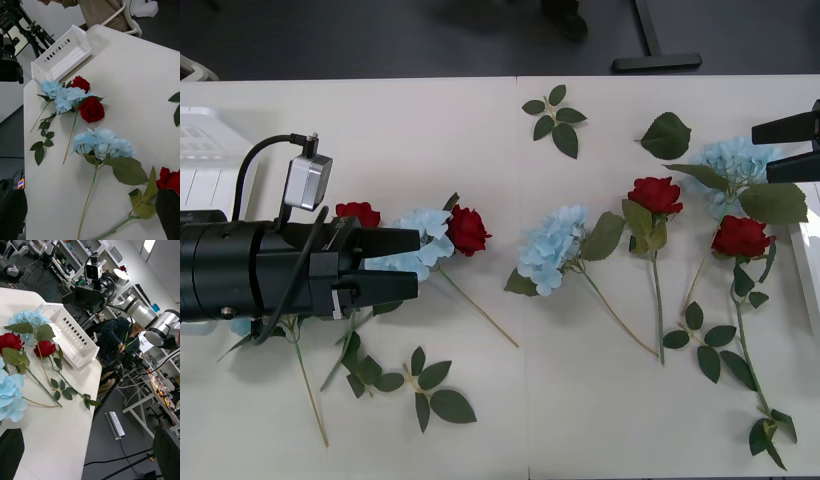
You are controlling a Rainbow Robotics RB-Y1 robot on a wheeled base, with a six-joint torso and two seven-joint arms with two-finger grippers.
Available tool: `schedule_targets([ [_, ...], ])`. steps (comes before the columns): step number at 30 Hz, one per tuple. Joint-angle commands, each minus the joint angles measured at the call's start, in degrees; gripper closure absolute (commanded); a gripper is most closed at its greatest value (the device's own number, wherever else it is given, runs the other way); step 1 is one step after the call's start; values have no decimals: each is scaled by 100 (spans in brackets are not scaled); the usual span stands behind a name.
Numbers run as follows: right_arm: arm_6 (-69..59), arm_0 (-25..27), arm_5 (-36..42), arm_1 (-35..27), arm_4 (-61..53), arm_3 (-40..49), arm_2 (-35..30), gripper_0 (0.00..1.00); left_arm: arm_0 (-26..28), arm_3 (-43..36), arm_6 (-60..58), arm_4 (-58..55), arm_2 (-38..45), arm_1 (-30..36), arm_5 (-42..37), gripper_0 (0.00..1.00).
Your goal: Place the red flowers into the right box and the blue flowers into the left box. If a person shows an open palm, hand one flower to the person first, then continue sorting.
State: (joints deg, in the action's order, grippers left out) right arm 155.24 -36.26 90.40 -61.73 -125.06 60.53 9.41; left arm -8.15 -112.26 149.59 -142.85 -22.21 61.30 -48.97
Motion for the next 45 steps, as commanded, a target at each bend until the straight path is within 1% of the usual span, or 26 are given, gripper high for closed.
schedule_targets([
  [1, -24, 400, -13, -155, 70, -41, 140, 0, 51, 108, 541, -67, -81, -4, -77, 0],
  [5, -24, 435, -66, -436, 201, -41, 35, 0, 68, 55, 541, -296, 24, -57, -86, 0],
  [8, -24, 435, -22, -498, 491, -41, -18, 0, 68, -86, 541, -234, 235, 180, -104, 0],
  [10, -24, 435, 13, -489, 913, -32, -27, 0, 86, -262, 541, 56, 543, 435, -200, 0],
  [14, -24, 444, 57, -480, 1687, 3, -18, 0, 323, -402, 541, 706, 1246, 497, -675, 0],
  [15, -117, 435, 101, -471, 2003, 56, 17, 0, 464, -437, -79, 961, 1536, 497, -877, 0],
  [18, -1444, 453, 250, -401, 2706, 179, 105, 0, 772, -499, -1617, 1664, 2274, 479, -1528, 0],
  [21, -2630, 558, 373, -225, 3075, 187, 105, 0, 1053, -560, -3006, 2306, 2828, 444, -2204, 0],
  [23, -3035, 664, 329, -164, 3163, 205, 105, 0, 1167, -552, -3480, 2622, 3004, 400, -2512, 0],
  [24, -3456, 795, 268, -85, 3278, 240, 105, 0, 1325, -552, -4043, 3009, 3153, 312, -2899, 0],
  [25, -3579, 839, 241, -76, 3330, 249, 105, 0, 1387, -552, -4263, 3150, 3214, 286, -3013, 0],
  [27, -3984, 1015, 39, -23, 3533, 363, 105, 0, 1633, -560, -5124, 3616, 3417, 119, -3382, 0],
  [28, -4054, 1068, -22, -14, 3576, 407, 105, 0, 1677, -578, -5273, 3730, 3434, 75, -3444, 0],
  [33, -4757, 1578, -769, 258, 3963, 934, 79, 0, 1923, -1070, -6565, 4802, 3443, -206, -4024, 0],
  [35, -5012, 1683, -963, 381, 4104, 1128, 79, 0, 2090, -1290, -7189, 5171, 3443, -277, -4041, 0],
  [39, -5460, 1736, -1376, 654, 4403, 1365, 70, 0, 2354, -1527, -8103, 6094, 3443, -426, -3822, 0],
  [43, -5645, 1736, -1692, 908, 4772, 1409, 61, 0, 2327, -1536, -8684, 6595, 3276, -681, -3742, 0],
  [45, -5671, 1736, -1877, 1075, 5035, 1418, 17, 0, 2274, -1536, -8974, 7017, 3135, -848, -3655, 0],
])
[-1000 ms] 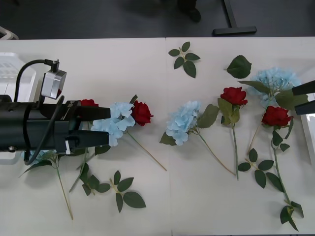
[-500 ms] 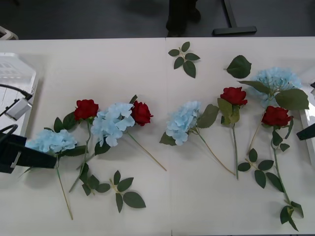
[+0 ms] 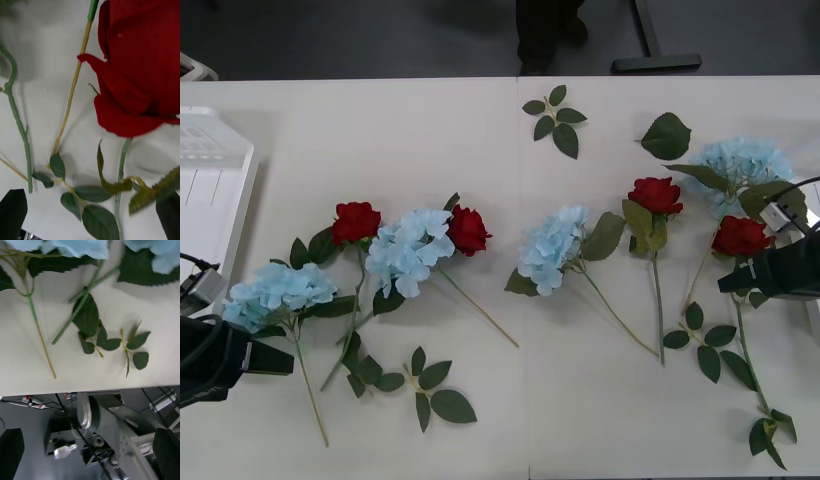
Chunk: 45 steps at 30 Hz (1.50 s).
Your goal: Place the red flowers into the right box and the blue flowers into the left box. If a person shows an open palm, hand one flower to the person first, then continue sorting.
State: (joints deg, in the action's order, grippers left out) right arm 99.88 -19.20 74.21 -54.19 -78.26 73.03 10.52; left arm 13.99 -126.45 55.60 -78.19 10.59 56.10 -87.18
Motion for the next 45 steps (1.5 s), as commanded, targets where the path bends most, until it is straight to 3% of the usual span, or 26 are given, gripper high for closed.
schedule_targets([
  [1, -145, 21, -284, 365, 417, 168, -112, 0, 43, -117, 364, 656, -171, -371, 166, 0],
  [8, -233, -40, -513, 629, 997, 168, -226, 0, -581, 147, 153, 1719, -883, -556, 298, 0],
  [18, -364, -172, -697, 840, 1515, 159, -226, 0, -1302, 1289, 39, 2572, -1955, -582, 1133, 0],
  [39, -391, -383, -847, 1033, 2104, 168, -226, 0, -1891, 2494, 65, 2800, -2175, -1022, 1440, 0],
  [40, -373, -383, -864, 1033, 2157, 168, -226, 8, -1909, 2520, 65, 2862, -2245, -1022, 1546, 0],
  [45, -364, -383, -899, 1033, 2236, 159, -226, 26, -1917, 2529, 74, 3152, -2395, -1022, 1634, 0],
])
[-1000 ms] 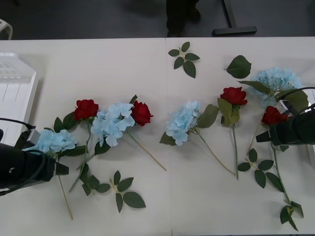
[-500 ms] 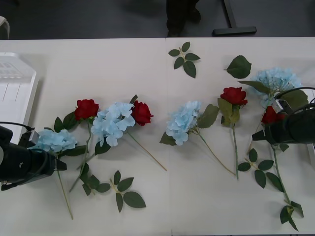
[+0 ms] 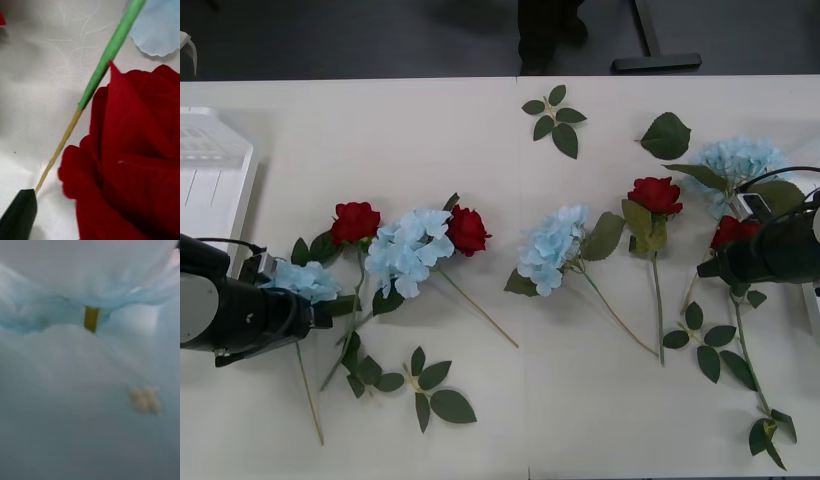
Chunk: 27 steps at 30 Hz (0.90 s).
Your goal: Place the red flowers into the right box and the blue flowers into the left box. If a person shows an open palm, hand one flower to the person first, then continue sorting.
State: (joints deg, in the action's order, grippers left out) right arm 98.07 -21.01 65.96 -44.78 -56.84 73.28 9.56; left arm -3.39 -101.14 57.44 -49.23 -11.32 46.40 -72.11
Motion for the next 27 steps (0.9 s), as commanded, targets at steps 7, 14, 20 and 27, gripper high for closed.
schedule_targets([
  [7, -174, -201, -118, 92, 200, 133, -103, 75, -180, 15, -83, 458, -310, -61, 215, 75],
  [14, -174, -201, -162, 92, 235, 133, -95, 100, -180, 33, -39, 493, -318, -61, 233, 100],
  [20, -218, -228, -162, 83, 147, 133, -103, 100, -259, 24, -22, 441, -292, -43, 224, 100],
  [27, -526, -896, 717, -294, 68, 142, -490, 100, -382, -204, 48, 379, -239, 273, 206, 100],
])
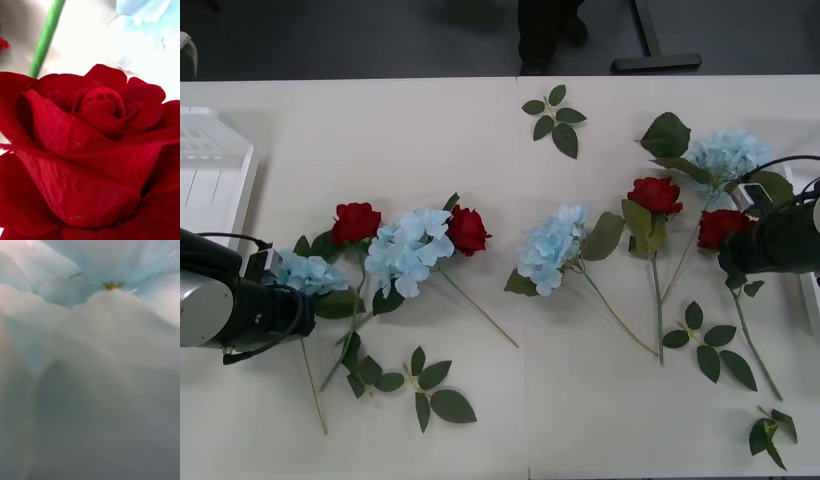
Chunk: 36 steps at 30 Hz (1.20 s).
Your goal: Place the red flowers into the right box and the blue flowers into the left box. If a person shows an open palm, hand one flower to the person first, then continue sorting.
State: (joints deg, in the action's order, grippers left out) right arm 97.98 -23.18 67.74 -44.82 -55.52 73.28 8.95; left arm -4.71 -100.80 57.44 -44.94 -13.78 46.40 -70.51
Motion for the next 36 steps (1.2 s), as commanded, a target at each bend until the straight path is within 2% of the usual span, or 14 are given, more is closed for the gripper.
schedule_targets([
  [1, -561, -794, 706, -370, -37, 134, -482, 100, -276, -308, 57, -68, 7, 352, 29, 100],
  [7, -473, -1558, 1348, -1020, 622, 134, -482, 100, -680, -1328, 92, -243, 24, 1345, -595, 100],
  [10, -376, -1646, 1321, -1284, 1052, 142, -333, 100, -1040, -1592, 127, -569, 42, 1908, -894, 100],
  [13, -262, -1646, 970, -1477, 2063, 125, -69, 100, -1664, -1539, 479, -955, 60, 2523, -1228, 100],
  [16, -209, -1646, 574, -1547, 2933, -86, 274, 100, -2332, -1082, 1041, -1070, 60, 2778, -1579, 100],
  [18, -192, -1664, 108, -1539, 3417, -578, 555, 100, -2930, -370, 1876, -964, 51, 2813, -1746, 100],
  [20, -200, -1760, -243, -1477, 3549, -1088, 810, 100, -3273, 236, 2685, -674, 42, 2804, -1667, 100],
  [22, -227, -1980, -604, -1310, 3557, -1879, 1118, 100, -3651, 1159, 3581, -410, -46, 2787, -1245, 100],
  [25, -280, -2261, -990, -994, 3557, -2820, 1311, 100, -3950, 2205, 4451, -340, -266, 2787, -577, 100],
  [28, -341, -2490, -1307, -677, 3628, -3593, 1293, 100, -4064, 2785, 4865, -41, -573, 2769, -68, 100],
  [31, -403, -2587, -1535, -484, 3680, -4006, 1214, 100, -4055, 3005, 4944, 11, -723, 2743, -24, 100],
  [36, -517, -2587, -1623, -291, 3663, -4112, 1012, 100, -4055, 3102, 4926, 310, -767, 2505, -542, 99],
])
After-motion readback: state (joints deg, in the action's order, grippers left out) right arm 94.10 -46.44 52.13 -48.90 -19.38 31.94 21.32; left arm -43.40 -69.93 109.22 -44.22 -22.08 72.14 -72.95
